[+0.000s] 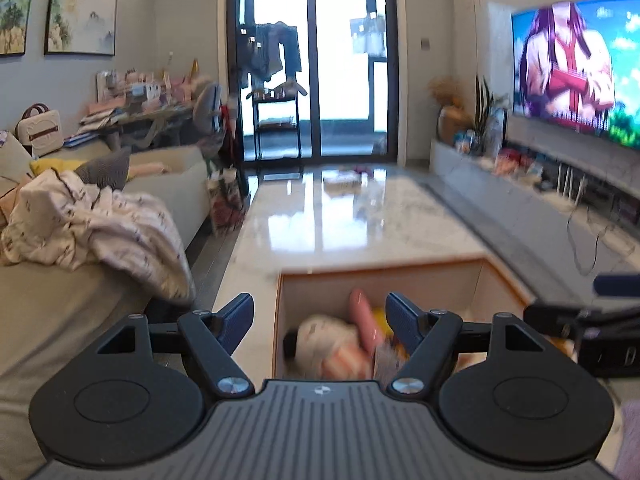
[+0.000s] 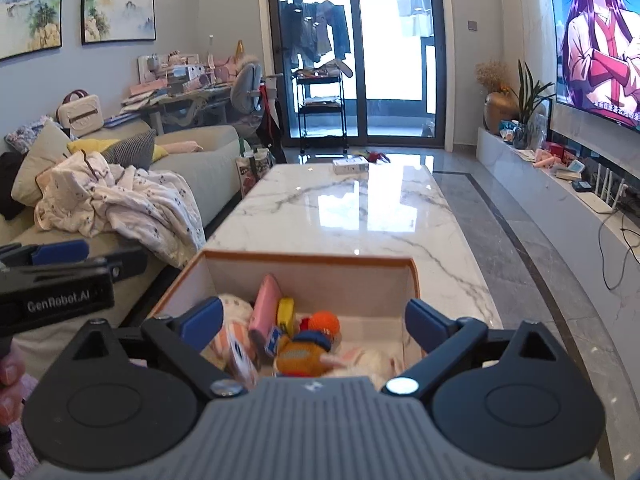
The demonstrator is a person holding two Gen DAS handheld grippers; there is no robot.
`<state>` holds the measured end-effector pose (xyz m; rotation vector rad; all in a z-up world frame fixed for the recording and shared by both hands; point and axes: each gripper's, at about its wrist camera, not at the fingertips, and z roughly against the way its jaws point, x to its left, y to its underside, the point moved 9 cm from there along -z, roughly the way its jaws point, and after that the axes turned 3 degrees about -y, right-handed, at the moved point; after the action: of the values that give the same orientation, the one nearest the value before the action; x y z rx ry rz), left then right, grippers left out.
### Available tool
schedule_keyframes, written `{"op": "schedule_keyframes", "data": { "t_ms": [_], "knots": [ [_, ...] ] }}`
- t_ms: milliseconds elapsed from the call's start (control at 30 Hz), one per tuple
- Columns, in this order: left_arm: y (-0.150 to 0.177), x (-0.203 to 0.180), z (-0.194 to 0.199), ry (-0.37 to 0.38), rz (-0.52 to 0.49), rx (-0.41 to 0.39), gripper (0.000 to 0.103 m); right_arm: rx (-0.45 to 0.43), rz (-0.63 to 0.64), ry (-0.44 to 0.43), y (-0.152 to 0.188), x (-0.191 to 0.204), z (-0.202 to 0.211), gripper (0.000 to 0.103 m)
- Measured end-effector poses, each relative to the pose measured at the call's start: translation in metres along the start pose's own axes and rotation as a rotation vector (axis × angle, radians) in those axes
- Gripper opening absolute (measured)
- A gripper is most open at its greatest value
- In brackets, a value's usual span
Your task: Organize objects
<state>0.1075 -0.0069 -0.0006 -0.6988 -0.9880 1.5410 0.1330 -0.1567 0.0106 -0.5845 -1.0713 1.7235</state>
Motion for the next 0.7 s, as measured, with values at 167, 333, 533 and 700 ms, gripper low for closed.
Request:
{"op": "schedule_keyframes", "data": {
  "t_ms": [167, 333, 533, 700],
  "knots": [
    [0.035, -0.009, 0.000, 0.011, -0.024, 0.088, 0.086, 0.060, -0.009, 0.005, 0.035, -0.005, -0.004, 0.097],
    [0.058, -0.012, 0.001, 0.019, -0.005, 0.142, 0.086, 0.104, -0.028, 0.022, 0.056, -0.009, -0.004, 0.097],
    [0.066, -0.015, 0.004, 0.023, 0.011, 0.183, 0.086, 0.132, -0.036, 0.024, 0.060, -0.009, -0.006, 0.097],
    [0.068, -0.013, 0.007, 0.017, 0.008, 0.187, 0.086, 0.154, -0.029, 0.016, 0.066, -0.004, -0.008, 0.097]
  ]
}}
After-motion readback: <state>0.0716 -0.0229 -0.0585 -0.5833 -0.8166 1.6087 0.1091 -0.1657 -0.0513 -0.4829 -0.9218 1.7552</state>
